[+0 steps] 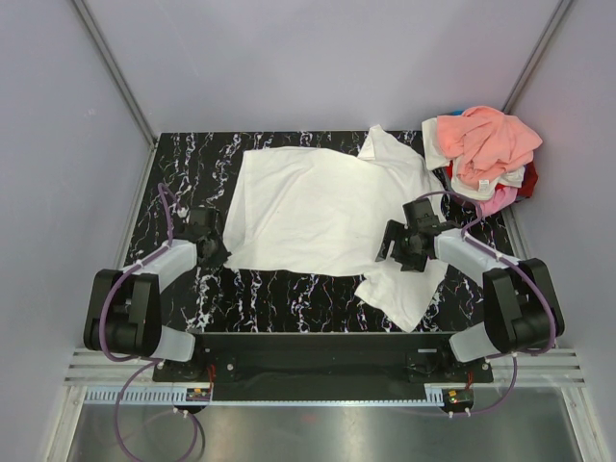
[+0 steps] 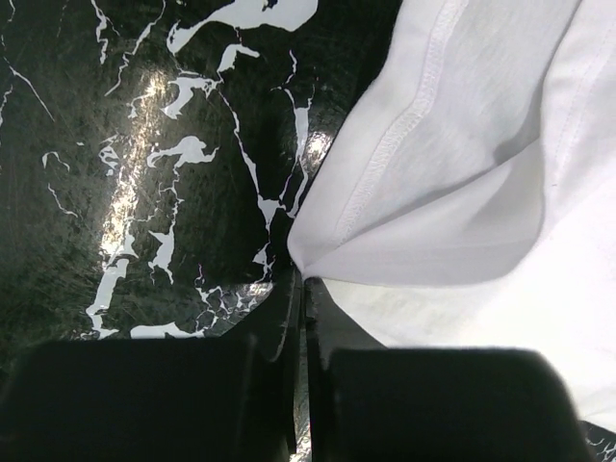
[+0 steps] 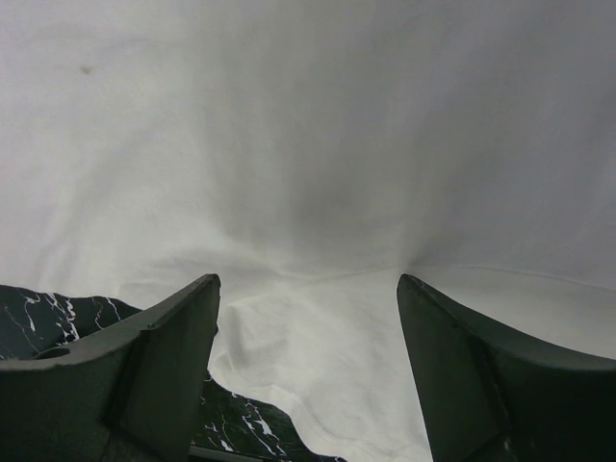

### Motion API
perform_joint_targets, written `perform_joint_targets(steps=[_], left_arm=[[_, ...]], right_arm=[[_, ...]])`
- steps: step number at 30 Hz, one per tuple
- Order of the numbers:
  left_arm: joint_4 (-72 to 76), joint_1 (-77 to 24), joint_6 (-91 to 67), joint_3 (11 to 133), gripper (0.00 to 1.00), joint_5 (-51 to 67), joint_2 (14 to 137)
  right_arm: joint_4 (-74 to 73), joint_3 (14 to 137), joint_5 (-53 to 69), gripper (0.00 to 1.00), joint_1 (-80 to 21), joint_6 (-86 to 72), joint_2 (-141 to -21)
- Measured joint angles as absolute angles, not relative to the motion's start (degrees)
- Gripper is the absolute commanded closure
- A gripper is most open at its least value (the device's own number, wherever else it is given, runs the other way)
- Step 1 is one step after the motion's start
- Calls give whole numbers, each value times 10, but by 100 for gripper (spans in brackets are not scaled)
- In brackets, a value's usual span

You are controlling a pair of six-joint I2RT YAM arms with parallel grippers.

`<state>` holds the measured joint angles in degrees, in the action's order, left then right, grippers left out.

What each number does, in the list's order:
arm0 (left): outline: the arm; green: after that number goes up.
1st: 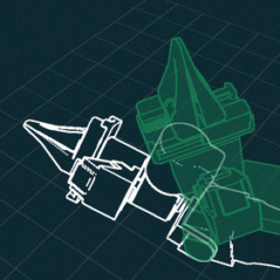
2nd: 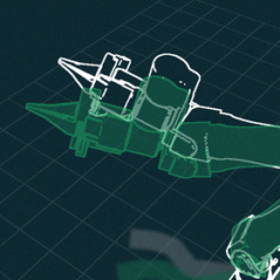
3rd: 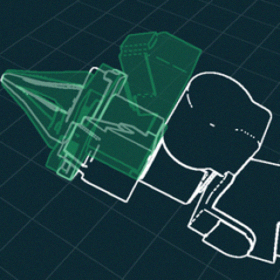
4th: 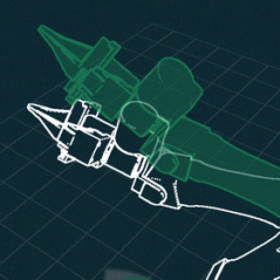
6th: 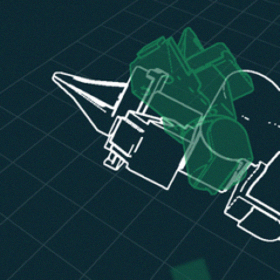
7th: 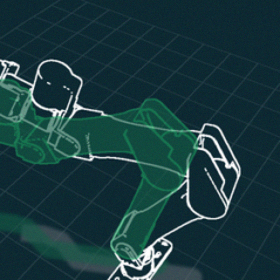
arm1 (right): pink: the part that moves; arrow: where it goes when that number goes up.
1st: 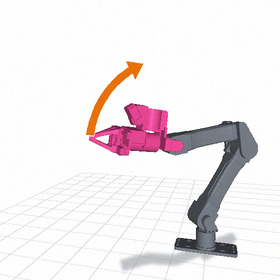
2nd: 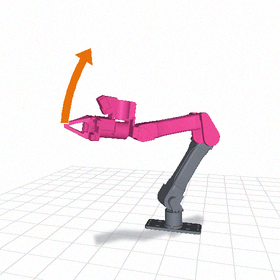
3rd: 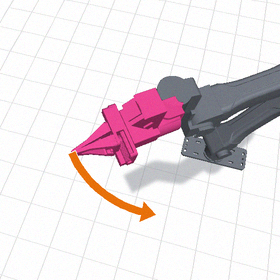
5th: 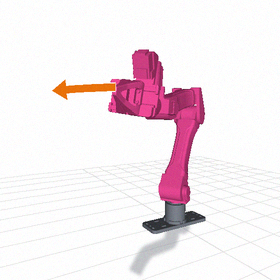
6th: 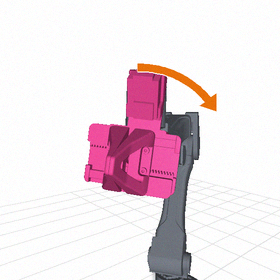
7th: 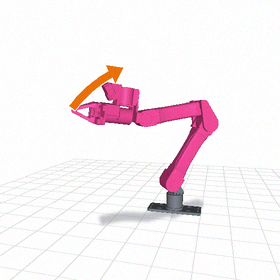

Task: Fold and stack the t-shirts
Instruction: Flatten the tshirt out

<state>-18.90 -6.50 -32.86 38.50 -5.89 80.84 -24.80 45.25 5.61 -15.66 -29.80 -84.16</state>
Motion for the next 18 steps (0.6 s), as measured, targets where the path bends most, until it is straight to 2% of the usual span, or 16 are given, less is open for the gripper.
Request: perform_joint_targets(steps=[3,6,7,14,18], left_arm=[[-182,-65,-326,385,100,-59,808],[-175,-65,-326,381,100,-59,803],[-174,-65,-326,380,100,-59,800],[-170,-65,-326,378,100,-60,796],[-170,-65,-326,378,100,-60,795]], right_arm=[[-268,451,46,12,-157,-302,-820],[-315,446,3,9,-157,-337,-750],[-335,443,-10,0,-157,-357,-718],[-435,361,-13,0,-157,-505,-479],[-488,288,32,3,-161,-545,-426]])
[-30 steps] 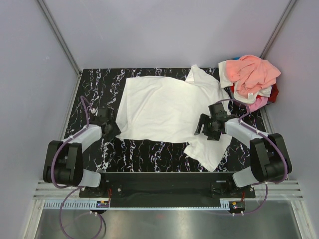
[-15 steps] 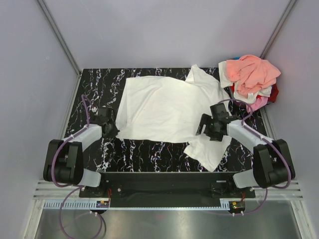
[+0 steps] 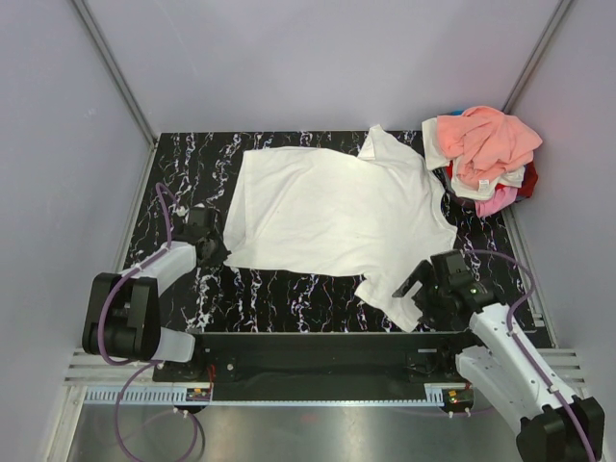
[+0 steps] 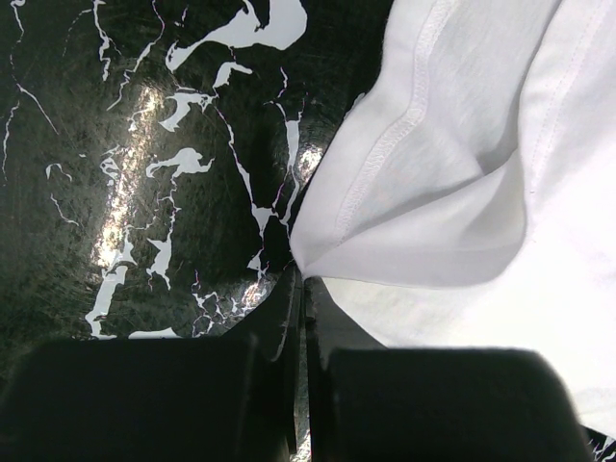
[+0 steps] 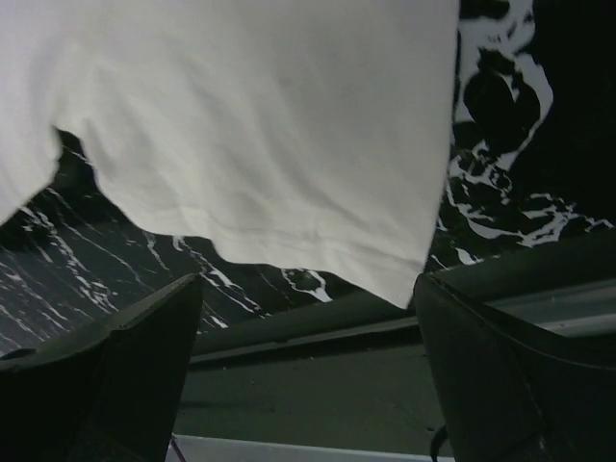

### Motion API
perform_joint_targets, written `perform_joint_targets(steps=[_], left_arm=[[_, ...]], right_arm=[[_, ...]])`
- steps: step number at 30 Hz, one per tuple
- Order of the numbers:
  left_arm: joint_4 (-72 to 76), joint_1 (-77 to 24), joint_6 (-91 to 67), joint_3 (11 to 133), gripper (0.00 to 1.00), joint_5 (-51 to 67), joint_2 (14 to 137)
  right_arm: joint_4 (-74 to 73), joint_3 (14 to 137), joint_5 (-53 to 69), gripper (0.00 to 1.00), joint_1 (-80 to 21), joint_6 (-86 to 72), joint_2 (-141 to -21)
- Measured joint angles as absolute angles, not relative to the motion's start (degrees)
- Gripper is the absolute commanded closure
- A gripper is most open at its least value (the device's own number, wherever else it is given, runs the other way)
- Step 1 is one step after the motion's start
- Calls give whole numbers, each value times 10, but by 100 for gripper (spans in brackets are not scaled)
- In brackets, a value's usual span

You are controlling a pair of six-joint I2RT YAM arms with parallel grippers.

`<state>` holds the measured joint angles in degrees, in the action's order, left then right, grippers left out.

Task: Fold and stack the t-shirts
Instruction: Flatten the tshirt out

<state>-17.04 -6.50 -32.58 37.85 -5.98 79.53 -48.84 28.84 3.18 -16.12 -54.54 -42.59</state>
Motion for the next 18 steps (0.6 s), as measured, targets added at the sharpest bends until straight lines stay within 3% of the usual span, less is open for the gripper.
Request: perform_joint_targets(steps=[5,9,15,16,18], left_arm=[[-170,-65,-326,378,100,-60,795],[-170,-65,-326,378,100,-60,794],[-170,-65,-326,378,100,-60,792],[-170,-65,-326,378,100,-60,792],[-170,-65,-326,378,100,-60,791]], right_arm=[[-519,251,67,9,-180,-564,-450],[-506,274,66,24,-188,-552,-569],[-483,303,36,32,-188,-536,-653],[-481,306,32,43,-188,-536,-653],[-477,308,19,51,-189,-535,-651]])
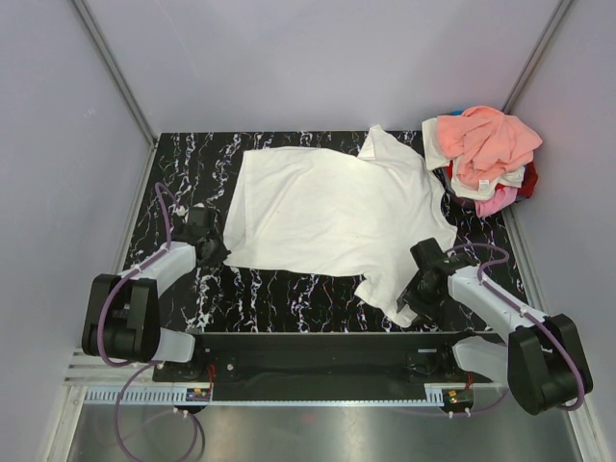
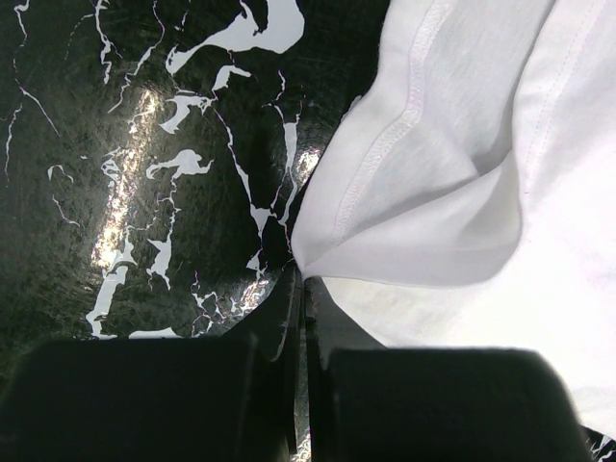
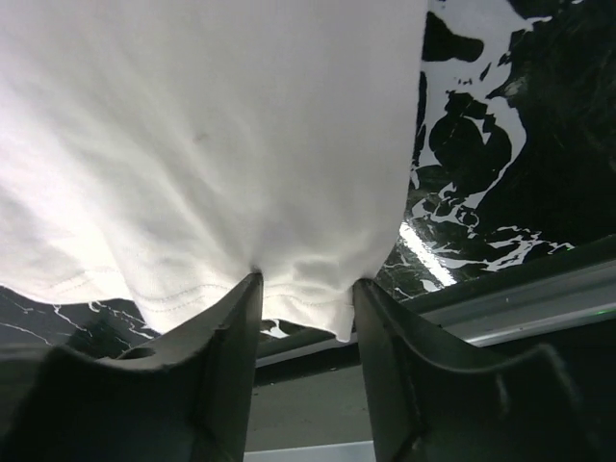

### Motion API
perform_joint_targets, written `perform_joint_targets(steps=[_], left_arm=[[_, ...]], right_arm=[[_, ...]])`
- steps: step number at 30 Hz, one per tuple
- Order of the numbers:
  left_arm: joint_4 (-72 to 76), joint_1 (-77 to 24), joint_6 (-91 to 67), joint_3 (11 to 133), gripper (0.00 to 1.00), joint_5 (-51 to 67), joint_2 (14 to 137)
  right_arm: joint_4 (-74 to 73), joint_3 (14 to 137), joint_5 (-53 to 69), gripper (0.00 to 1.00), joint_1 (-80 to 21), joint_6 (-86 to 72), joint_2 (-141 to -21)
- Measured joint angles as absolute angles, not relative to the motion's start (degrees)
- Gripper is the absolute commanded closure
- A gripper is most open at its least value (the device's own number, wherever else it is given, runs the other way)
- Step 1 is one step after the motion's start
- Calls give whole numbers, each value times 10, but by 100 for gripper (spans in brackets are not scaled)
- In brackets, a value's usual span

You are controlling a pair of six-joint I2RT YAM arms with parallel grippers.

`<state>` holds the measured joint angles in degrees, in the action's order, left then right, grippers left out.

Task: Fold and stack the t-shirts
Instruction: Flatten the tshirt out

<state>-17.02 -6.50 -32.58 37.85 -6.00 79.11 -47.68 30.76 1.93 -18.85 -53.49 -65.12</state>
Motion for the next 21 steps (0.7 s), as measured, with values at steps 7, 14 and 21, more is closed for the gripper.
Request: perform_joint_targets(steps=[7,14,21], left_arm=[[-170,-65,-326,378,100,-60,791],[-170,-65,-326,378,100,-60,791],[-177,-65,-327,373,100,-59,761]], right_arm=[[-477,308,-5,94,-190,-529,-651],[-472,308,-3,100,-210,-525,-636],[-491,312,4,100,-212,-522,-562]])
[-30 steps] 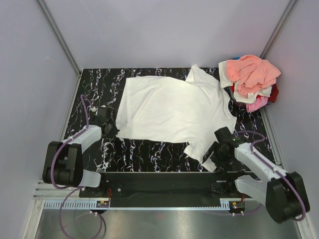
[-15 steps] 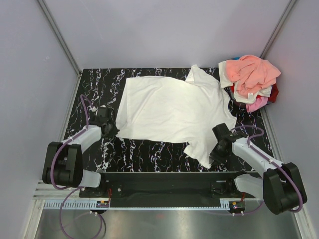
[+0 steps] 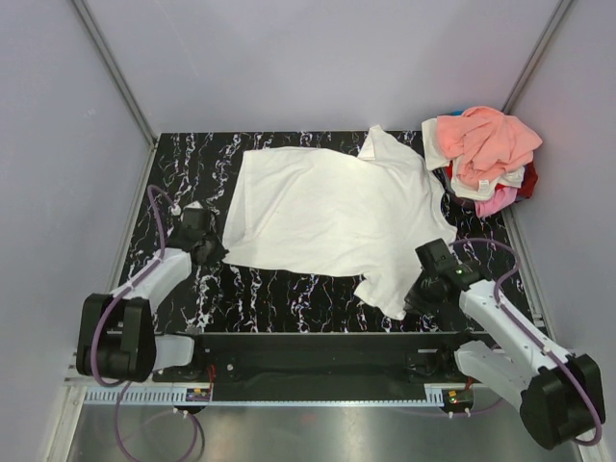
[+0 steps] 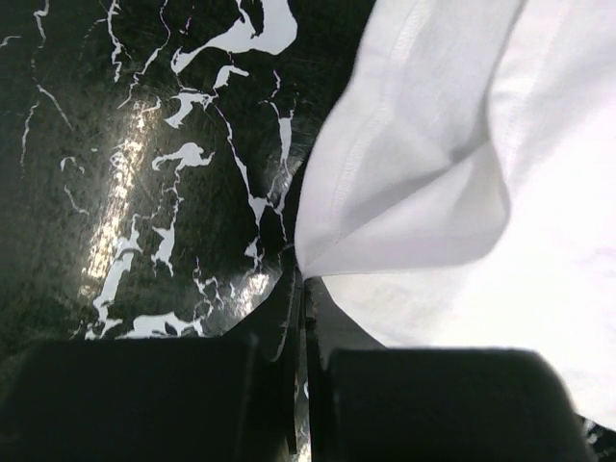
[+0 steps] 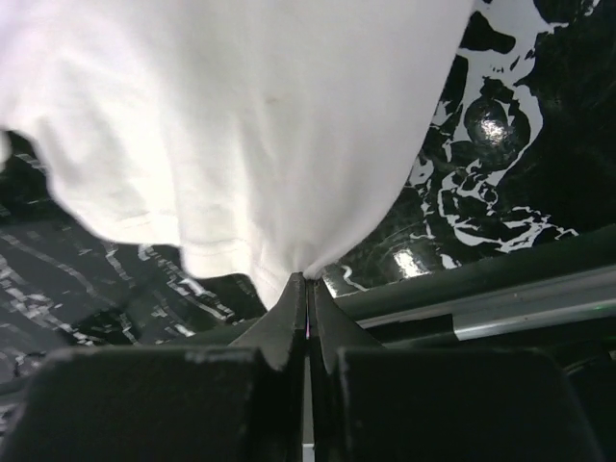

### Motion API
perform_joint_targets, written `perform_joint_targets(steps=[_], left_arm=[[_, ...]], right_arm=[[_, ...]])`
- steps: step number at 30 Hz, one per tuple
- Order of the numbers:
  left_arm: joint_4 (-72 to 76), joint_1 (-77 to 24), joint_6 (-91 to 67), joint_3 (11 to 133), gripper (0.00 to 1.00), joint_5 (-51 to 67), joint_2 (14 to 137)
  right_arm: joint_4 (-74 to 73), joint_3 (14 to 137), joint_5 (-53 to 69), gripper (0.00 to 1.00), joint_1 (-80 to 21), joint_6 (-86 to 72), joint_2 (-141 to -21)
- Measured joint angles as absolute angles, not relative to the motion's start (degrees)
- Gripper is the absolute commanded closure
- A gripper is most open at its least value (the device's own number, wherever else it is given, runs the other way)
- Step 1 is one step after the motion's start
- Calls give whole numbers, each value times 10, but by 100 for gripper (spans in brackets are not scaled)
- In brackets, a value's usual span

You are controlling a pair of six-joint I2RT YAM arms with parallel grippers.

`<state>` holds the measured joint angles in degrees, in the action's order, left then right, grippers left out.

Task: Fold and stack the t-shirts
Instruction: Flatten the tshirt out

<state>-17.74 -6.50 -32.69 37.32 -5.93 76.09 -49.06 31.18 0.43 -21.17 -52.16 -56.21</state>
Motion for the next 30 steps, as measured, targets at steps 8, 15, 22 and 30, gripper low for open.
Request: perform_joint_targets(steps=[8,15,22,30], left_arm=[[-273,-65,-337,414,100,-41,588],[-404,-65,-339,592,100,-39,471],[-514,-65,-317,841,100,-36,436],[-580,-65,-282,1109,100,-3,450]], right_arm=[[-587,511,-25,100,-212,-519,-480],[-668,787,-71,100,-213,-487,-480],[-734,1140,-142,100,-213,-427,-514],[-739,1405,-179,100,-214,-340,-528]])
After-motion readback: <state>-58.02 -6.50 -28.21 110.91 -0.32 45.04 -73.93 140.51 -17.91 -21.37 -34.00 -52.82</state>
